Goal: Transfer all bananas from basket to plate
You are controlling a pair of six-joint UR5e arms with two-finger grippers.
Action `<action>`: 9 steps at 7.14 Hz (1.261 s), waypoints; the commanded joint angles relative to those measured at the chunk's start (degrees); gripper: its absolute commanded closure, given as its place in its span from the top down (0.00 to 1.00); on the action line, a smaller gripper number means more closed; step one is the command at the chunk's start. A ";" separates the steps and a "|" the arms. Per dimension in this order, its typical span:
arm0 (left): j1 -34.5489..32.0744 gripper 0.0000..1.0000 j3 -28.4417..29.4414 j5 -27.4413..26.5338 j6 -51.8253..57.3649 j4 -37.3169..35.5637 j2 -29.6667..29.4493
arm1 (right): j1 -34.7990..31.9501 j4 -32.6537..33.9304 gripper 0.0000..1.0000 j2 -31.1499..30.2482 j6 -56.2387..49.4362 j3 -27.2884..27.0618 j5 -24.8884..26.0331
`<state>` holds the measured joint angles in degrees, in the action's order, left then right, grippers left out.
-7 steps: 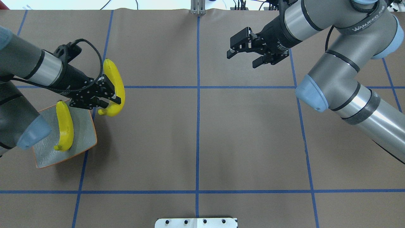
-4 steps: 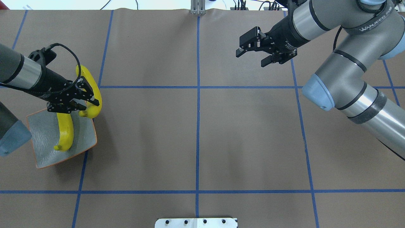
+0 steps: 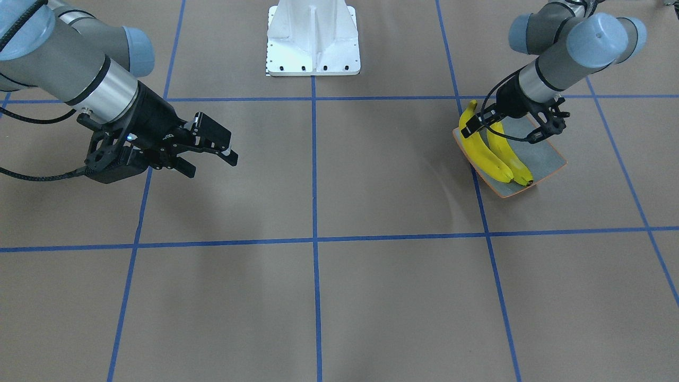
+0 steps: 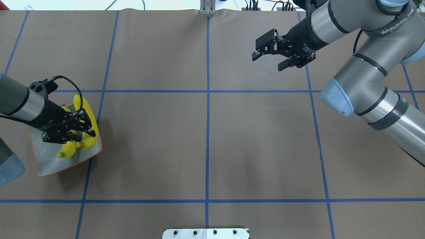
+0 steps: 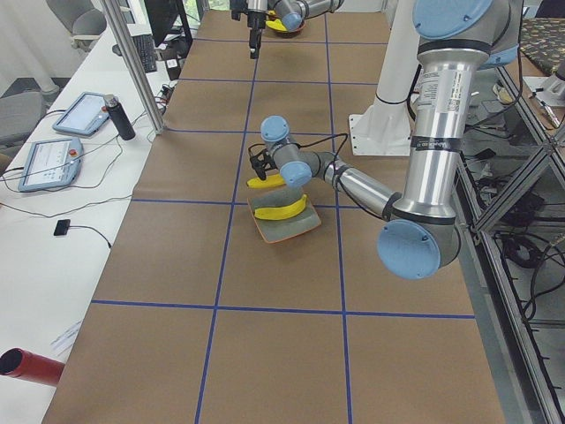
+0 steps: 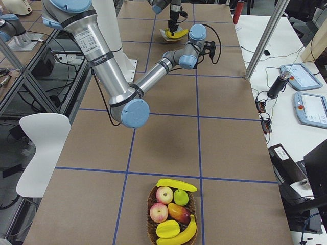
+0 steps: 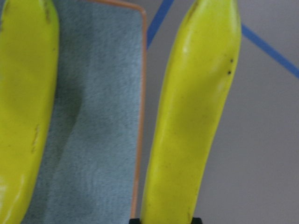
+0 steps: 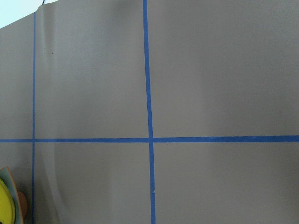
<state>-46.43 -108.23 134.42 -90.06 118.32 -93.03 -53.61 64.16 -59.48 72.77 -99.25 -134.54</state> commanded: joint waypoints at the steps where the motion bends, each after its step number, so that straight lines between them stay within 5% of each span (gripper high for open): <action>1: 0.20 0.00 -0.93 -0.12 3.30 -0.02 3.37 | -0.01 -0.17 0.99 -0.55 0.00 0.03 -0.02; 2: 0.11 0.30 -0.84 -0.30 3.31 -0.11 3.64 | -0.01 -0.17 0.99 -0.64 -0.09 0.03 0.07; 3: 0.55 0.99 -1.11 -4.13 3.31 -0.02 4.34 | -0.01 -0.17 0.99 -0.64 -0.09 0.20 0.07; 6: -0.58 1.00 -3.55 -4.87 5.31 -0.02 4.34 | -4.29 0.44 0.99 -2.82 -4.79 0.73 -0.37; 9: -6.73 1.00 -3.92 -5.30 19.59 -8.57 3.04 | -12.89 9.62 0.99 -10.99 -31.36 0.82 -0.98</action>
<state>-51.05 -112.00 129.47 -76.86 114.92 -89.10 -62.81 68.92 -67.29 53.27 -98.41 -135.23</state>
